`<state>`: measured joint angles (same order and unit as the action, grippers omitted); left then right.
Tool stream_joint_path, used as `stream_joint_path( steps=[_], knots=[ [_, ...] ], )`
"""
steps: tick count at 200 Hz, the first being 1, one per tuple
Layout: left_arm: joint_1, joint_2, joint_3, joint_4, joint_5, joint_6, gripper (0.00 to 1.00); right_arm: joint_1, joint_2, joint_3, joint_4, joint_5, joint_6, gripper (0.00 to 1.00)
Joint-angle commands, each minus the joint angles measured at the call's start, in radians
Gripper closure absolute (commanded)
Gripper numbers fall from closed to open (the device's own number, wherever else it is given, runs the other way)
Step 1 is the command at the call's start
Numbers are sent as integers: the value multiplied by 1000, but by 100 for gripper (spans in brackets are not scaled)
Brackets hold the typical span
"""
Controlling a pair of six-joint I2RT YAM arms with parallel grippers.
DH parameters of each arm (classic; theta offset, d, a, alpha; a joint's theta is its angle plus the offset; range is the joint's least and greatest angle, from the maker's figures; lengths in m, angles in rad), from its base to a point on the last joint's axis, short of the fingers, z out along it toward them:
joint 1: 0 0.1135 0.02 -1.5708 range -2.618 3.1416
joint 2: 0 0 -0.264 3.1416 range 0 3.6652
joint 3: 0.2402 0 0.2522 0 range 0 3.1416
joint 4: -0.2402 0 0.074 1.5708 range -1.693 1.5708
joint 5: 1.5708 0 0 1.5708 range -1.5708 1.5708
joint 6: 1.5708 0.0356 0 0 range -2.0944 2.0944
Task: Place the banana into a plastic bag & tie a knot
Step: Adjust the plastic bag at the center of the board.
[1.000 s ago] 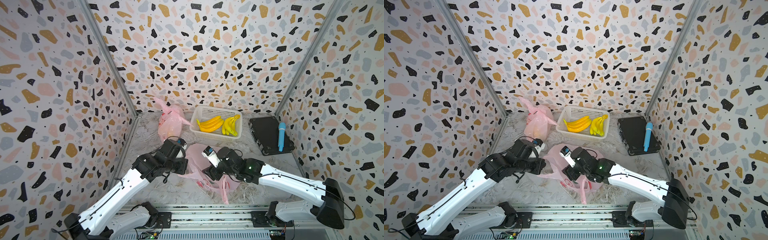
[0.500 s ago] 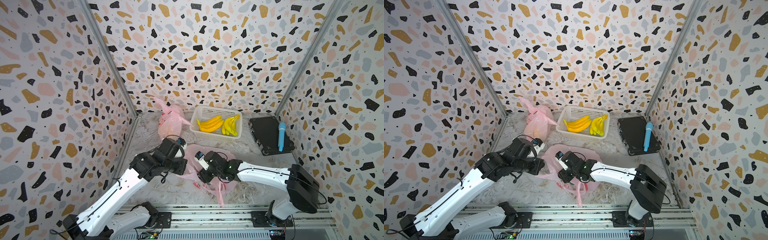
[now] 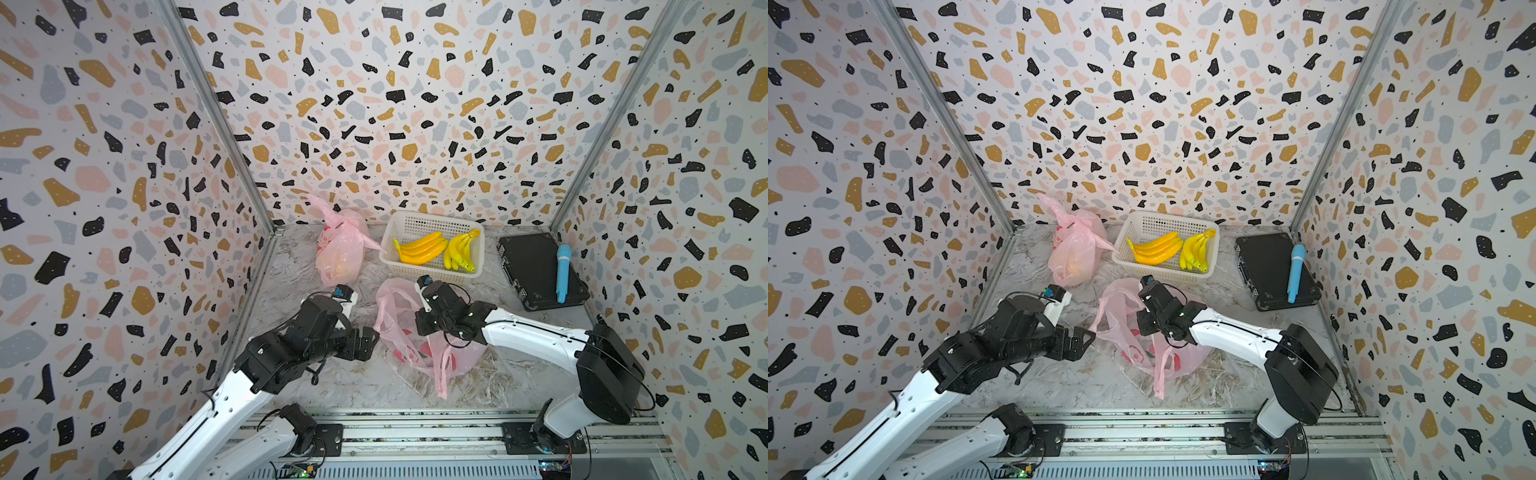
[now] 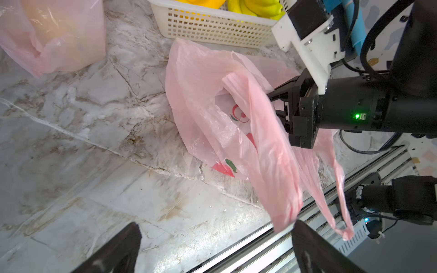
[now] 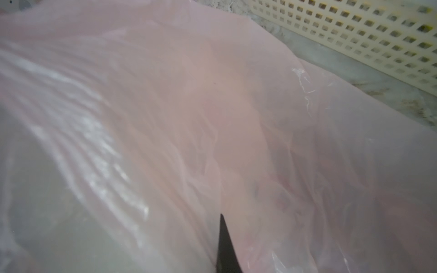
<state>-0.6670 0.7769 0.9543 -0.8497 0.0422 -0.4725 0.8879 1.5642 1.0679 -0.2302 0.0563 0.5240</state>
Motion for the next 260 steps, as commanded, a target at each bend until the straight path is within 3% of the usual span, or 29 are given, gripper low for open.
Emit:
stream_joint_path(
  steps=[1,26,56,105,128,149,169,191,203,208,239,246,260],
  knots=[
    [7,-42,-90,173,62,-99,1,-3,-6,53,-53,3,69,100],
    [7,-60,-230,398,163,-214,1,-8,-13,50,-37,0,94,100],
    [-5,-65,-350,576,161,-283,1,-16,-15,51,-35,-11,110,100],
    [-43,-43,-437,688,-61,-274,1,-24,-22,55,-31,-68,120,100],
    [-43,18,-427,817,-61,-271,1,-31,-33,51,-25,-126,132,100],
    [-43,116,-362,820,-86,-248,0,-54,-45,51,-19,-205,154,100],
    [-42,164,-309,749,-187,-230,24,-97,-64,39,-3,-278,178,100],
    [-40,173,-236,599,-279,-189,78,-164,-76,28,5,-355,170,100],
    [-40,163,-202,525,-327,-161,96,-197,-76,27,4,-388,144,100],
    [-39,155,-190,497,-348,-149,100,-211,-76,28,3,-396,130,100],
    [-5,125,-108,355,-426,-75,100,-274,-42,69,-9,-471,38,100],
    [9,132,-84,333,-416,-58,100,-276,-34,89,-19,-489,15,93],
    [44,148,-36,298,-376,-32,100,-276,-21,135,-60,-526,-30,68]
  ],
)
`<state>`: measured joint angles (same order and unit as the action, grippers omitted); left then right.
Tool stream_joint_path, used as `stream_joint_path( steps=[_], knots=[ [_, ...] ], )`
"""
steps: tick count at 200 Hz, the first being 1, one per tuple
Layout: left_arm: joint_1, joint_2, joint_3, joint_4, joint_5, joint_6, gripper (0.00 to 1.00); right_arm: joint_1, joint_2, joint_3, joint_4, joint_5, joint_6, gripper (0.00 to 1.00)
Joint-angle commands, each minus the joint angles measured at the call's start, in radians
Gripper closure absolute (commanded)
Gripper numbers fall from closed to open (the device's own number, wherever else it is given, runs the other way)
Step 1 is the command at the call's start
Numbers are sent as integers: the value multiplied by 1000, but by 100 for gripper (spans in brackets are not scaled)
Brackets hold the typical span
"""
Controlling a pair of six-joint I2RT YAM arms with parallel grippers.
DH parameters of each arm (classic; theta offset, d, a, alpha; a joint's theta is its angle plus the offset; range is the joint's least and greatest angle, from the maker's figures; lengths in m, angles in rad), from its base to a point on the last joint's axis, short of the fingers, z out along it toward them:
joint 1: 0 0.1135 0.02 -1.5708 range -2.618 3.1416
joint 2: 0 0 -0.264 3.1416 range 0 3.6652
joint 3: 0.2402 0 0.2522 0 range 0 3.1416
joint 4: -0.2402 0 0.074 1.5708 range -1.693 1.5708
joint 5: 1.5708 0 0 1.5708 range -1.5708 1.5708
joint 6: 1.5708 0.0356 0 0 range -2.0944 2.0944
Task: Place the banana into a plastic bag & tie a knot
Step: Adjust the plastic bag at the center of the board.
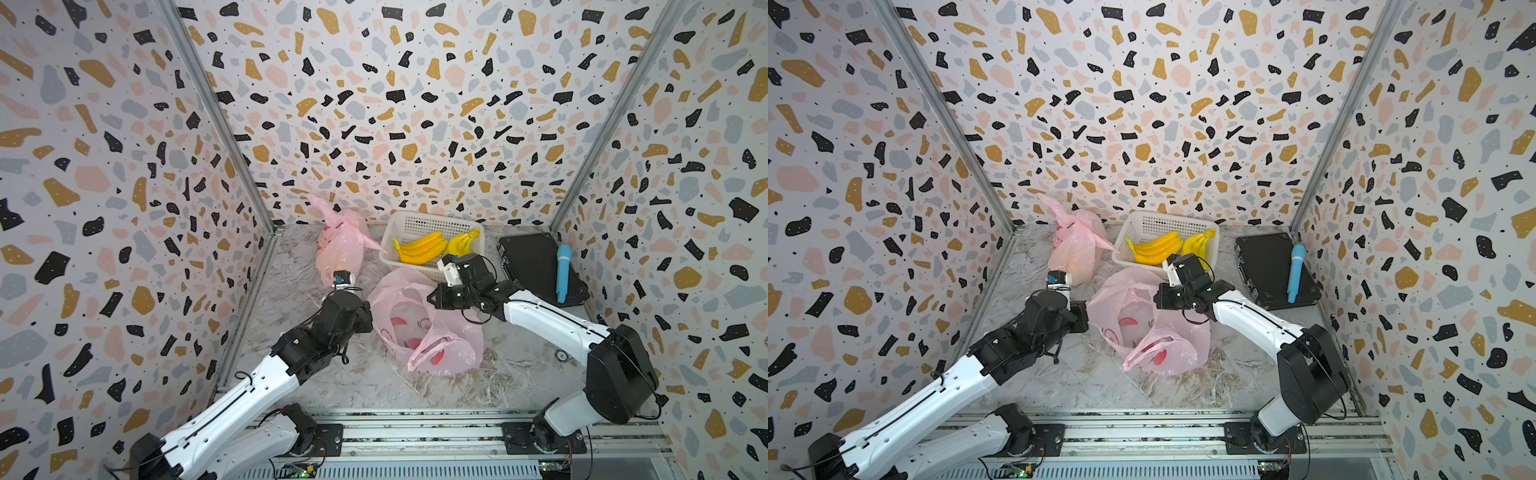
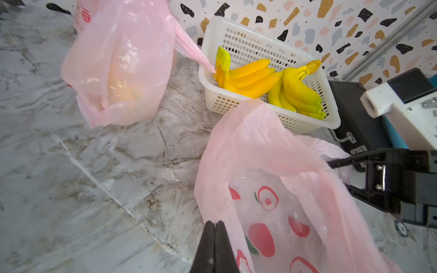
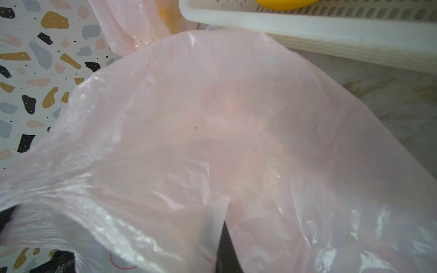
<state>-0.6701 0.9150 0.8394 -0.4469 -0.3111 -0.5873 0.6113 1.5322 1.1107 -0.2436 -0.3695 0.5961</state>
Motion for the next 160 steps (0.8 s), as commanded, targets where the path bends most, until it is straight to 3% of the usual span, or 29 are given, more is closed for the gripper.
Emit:
stream_joint_path(
  steps=[1,26,78,125,160],
  knots=[
    [49,10,82,-106,-19,84,100,1,12,95,-49,-103,-106,67],
    [85,24,137,-144,28,111,100,4,-15,121,-130,-49,-170,47],
    [101,54,221,-188,94,130,100,86,-171,91,-278,208,-334,34],
    [104,68,260,-210,77,148,100,288,-335,47,-233,272,-471,19],
    [109,82,270,-216,78,153,100,504,-396,-58,-124,386,-652,2]
  ],
)
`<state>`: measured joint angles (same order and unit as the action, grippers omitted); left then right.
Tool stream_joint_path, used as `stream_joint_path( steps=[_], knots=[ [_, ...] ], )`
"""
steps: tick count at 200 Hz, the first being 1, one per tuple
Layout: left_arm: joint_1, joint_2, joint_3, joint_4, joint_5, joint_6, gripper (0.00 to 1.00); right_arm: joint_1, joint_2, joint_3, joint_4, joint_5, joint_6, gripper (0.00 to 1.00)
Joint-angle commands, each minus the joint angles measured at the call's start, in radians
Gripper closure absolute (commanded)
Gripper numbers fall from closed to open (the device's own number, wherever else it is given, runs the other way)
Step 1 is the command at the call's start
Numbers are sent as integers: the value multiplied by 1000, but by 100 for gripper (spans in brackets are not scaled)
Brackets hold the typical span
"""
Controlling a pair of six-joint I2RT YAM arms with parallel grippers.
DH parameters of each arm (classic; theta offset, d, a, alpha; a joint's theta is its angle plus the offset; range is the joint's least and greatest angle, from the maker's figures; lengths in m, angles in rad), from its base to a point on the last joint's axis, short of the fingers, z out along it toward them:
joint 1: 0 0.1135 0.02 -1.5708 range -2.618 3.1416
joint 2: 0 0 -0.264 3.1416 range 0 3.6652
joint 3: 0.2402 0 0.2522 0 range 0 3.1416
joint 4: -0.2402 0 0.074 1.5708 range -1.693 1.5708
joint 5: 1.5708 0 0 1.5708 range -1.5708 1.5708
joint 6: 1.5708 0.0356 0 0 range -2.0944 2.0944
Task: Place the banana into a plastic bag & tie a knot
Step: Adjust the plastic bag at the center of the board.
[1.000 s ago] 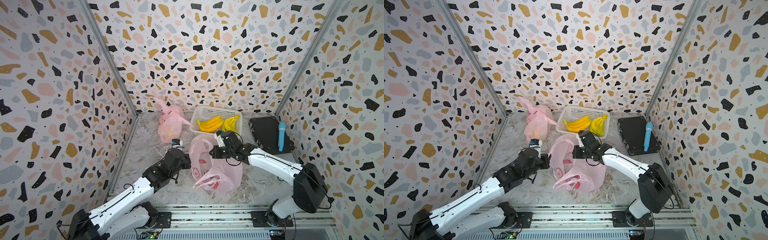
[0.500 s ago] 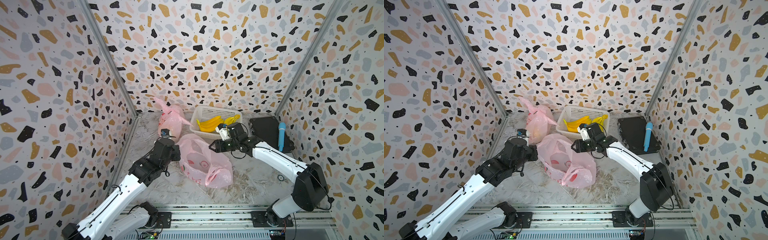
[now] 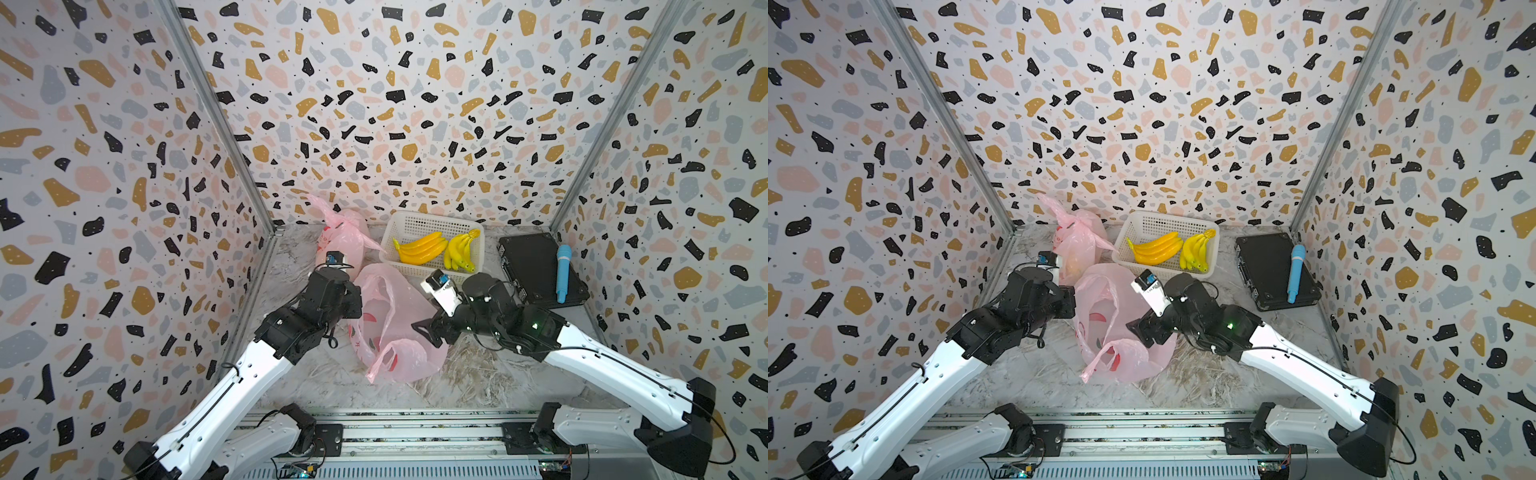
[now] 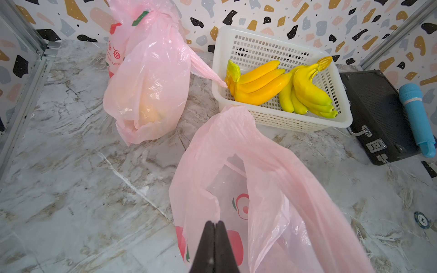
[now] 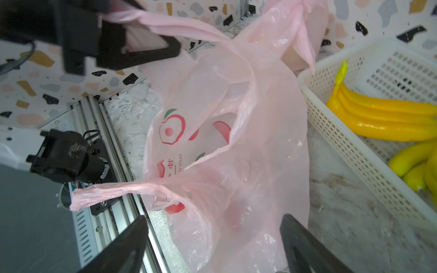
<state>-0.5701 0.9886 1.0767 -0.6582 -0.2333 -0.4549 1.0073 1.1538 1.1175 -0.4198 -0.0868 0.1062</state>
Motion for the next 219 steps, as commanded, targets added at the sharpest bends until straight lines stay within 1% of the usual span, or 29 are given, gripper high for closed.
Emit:
stream_joint_path(
  steps=[1,6,26,58,98,109,121,129,133,137,141,145,146,147,149,150,151,152,153,158,168,183,205,219],
  knots=[
    [9,8,34,-4,0,22,100,113,-18,-67,56,107,-166,2],
    [11,7,34,-5,2,23,100,136,-20,-77,71,118,-190,0],
    [18,7,35,-7,5,25,100,202,3,-90,130,131,-275,0],
    [28,7,30,-7,15,27,100,278,99,-70,210,123,-393,0],
    [45,7,19,2,34,27,100,342,236,-3,240,108,-471,0],
    [51,8,17,4,41,29,100,352,269,10,253,109,-474,0],
    [59,8,13,9,50,29,100,352,302,32,259,112,-462,4],
    [63,8,7,14,55,29,100,352,324,53,258,128,-450,9],
    [65,7,4,17,58,29,100,353,334,66,256,145,-441,14],
    [68,7,1,19,60,29,100,352,345,79,256,165,-430,23],
    [72,6,-2,20,61,28,100,352,355,94,254,195,-415,35],
    [75,6,-5,21,63,29,100,351,363,107,255,226,-399,52],
    [76,6,-6,22,64,30,100,350,366,112,252,242,-392,59],
    [77,6,-6,22,64,29,100,350,366,112,252,242,-392,59],
    [79,4,-9,23,65,29,100,348,368,117,252,259,-387,65],
    [80,4,-11,24,66,29,100,345,370,121,250,271,-379,71],
    [81,3,-11,23,66,30,100,345,370,121,250,271,-379,71],
    [82,3,-13,23,65,30,100,344,371,126,246,285,-374,76],
    [83,3,-14,23,66,30,100,344,371,126,246,285,-374,76],
    [89,-1,-20,23,65,30,100,338,367,135,238,323,-353,87],
    [104,-12,-38,26,65,30,100,317,338,125,242,375,-310,93],
    [133,-30,-68,31,75,28,100,263,262,72,266,403,-228,100],
    [167,-52,-106,41,91,24,100,156,140,-11,286,483,-72,100],
    [178,-55,-118,42,92,23,100,67,76,-56,275,537,81,100]
  ],
)
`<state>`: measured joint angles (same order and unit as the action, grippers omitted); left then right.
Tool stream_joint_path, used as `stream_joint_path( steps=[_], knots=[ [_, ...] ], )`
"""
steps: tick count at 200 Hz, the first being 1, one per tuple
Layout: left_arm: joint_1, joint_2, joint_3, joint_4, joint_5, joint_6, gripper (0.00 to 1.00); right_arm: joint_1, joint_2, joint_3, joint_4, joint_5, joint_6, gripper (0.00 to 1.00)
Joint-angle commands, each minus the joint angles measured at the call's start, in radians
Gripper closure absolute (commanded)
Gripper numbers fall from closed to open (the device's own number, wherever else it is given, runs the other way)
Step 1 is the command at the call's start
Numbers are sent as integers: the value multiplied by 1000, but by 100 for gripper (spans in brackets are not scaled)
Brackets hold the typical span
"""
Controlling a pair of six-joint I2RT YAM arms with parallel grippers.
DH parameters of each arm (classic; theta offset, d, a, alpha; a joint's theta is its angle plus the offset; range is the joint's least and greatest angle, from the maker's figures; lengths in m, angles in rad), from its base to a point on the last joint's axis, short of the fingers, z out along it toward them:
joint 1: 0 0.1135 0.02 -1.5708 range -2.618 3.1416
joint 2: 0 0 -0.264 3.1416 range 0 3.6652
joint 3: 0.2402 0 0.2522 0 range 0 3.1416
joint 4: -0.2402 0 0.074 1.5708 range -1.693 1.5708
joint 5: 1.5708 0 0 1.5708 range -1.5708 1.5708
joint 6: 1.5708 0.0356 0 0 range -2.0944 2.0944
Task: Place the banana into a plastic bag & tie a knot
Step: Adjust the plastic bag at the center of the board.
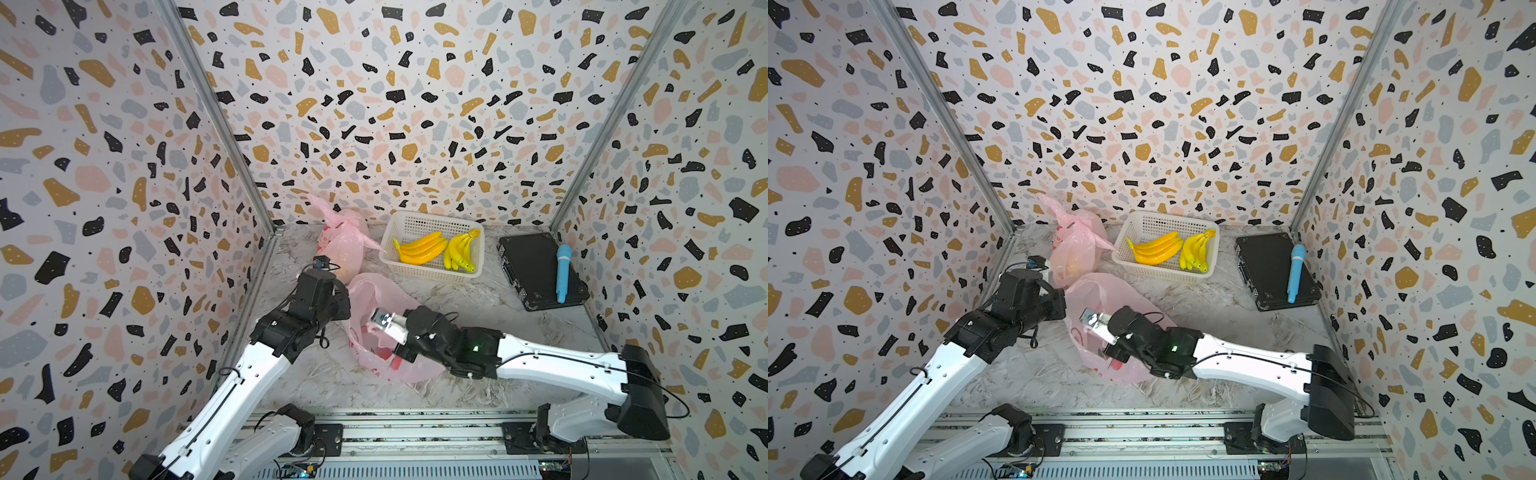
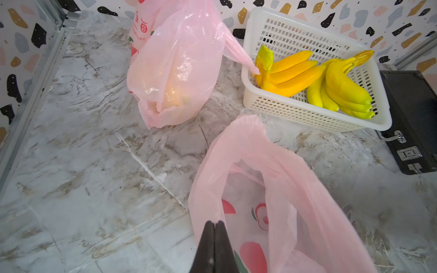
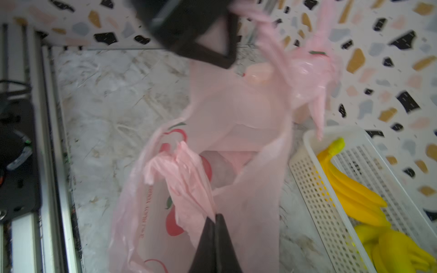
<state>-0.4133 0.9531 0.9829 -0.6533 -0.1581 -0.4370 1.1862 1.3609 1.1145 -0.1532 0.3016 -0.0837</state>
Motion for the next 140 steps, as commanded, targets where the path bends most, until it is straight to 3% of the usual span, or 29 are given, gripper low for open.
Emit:
stream_joint_path(
  steps=[1,23,39,53,92,117,140],
  knots=[
    [22,-19,-25,37,17,5,100,-118,-136,-56,6,149,280,100],
    [29,-16,-29,40,19,6,100,-268,-195,-78,-82,205,549,100],
    [31,-12,-27,41,16,8,100,-320,-188,-53,-218,362,727,100],
    [32,-8,-30,46,16,8,100,-379,-167,-50,-312,411,838,100],
    [33,60,-74,135,133,-31,100,-602,-67,-198,-262,129,1052,100],
    [31,131,-105,195,224,-58,100,-611,37,-217,-190,0,1043,100],
    [30,143,-130,230,269,-71,100,-611,35,-227,-137,-76,965,100]
  ],
)
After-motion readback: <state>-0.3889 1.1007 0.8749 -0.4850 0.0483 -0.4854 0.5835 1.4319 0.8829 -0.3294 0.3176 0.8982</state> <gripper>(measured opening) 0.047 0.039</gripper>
